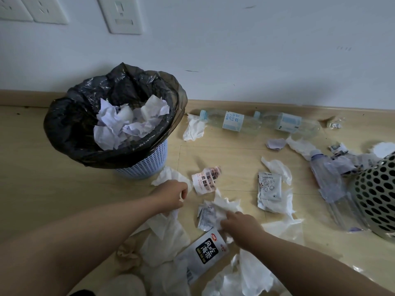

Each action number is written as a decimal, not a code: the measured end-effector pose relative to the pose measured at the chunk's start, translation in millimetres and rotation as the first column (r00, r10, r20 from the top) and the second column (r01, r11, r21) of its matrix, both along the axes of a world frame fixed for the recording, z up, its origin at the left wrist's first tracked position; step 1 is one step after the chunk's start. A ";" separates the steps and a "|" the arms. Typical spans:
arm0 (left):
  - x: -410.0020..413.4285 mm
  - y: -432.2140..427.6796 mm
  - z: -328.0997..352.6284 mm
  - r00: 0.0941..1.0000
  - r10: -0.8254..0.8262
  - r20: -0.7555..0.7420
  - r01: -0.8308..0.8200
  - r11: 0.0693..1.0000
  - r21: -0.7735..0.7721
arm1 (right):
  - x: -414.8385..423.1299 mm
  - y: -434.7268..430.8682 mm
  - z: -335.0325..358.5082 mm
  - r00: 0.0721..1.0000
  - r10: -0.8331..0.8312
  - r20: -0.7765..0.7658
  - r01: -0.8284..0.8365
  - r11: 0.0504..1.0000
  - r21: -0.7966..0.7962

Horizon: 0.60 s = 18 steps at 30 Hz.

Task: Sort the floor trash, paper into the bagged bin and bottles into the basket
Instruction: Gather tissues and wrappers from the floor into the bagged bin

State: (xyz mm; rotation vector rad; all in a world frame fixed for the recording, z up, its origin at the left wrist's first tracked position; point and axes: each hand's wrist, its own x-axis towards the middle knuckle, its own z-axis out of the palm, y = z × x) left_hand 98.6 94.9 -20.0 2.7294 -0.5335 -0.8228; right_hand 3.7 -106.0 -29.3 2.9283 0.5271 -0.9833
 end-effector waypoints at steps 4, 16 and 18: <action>1.7 3.7 2.1 0.997 0.059 0.041 -0.059 0.998 0.003 | 9.8 -3.3 0.0 0.989 -0.146 0.003 0.146 0.989 0.019; 19.2 15.2 30.4 0.989 -0.075 -0.124 0.117 0.920 0.374 | 57.3 8.8 19.9 0.749 -0.657 -0.088 0.623 0.651 0.434; 12.5 27.8 30.4 0.963 -0.144 -0.226 0.250 0.785 0.567 | 50.9 15.5 16.1 0.779 -0.617 -0.108 0.597 0.679 0.428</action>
